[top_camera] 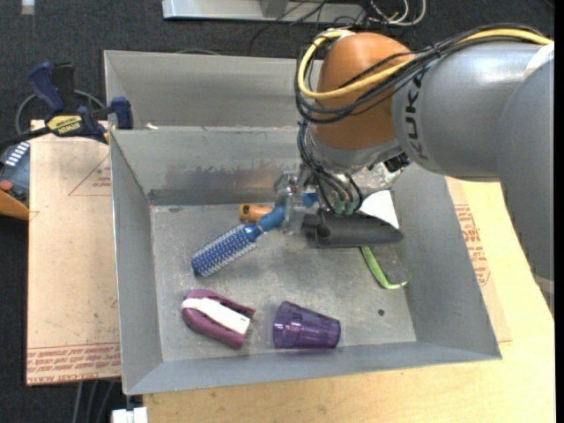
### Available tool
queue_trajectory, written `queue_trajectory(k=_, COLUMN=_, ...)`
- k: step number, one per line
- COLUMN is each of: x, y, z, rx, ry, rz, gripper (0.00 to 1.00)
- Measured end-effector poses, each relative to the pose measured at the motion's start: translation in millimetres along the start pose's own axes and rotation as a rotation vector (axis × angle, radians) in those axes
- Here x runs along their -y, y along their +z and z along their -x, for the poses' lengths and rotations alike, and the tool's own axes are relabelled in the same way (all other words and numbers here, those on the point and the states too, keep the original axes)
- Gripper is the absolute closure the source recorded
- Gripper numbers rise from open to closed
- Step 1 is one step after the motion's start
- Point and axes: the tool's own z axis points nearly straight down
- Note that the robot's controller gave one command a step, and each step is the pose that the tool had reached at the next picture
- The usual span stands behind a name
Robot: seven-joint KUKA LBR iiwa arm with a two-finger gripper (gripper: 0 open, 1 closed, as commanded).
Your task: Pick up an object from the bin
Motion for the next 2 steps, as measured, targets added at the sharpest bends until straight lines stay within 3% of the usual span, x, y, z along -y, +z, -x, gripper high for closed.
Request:
queue_trajectory(k=1, x=8.6, y=70.0, z=15.7, rx=0.007, ry=0.023, rz=0.001, gripper=1.00)
queue_trajectory(k=2, x=7.1, y=69.3, z=14.0, rx=0.005, ry=0.024, rz=0.002, gripper=1.00)
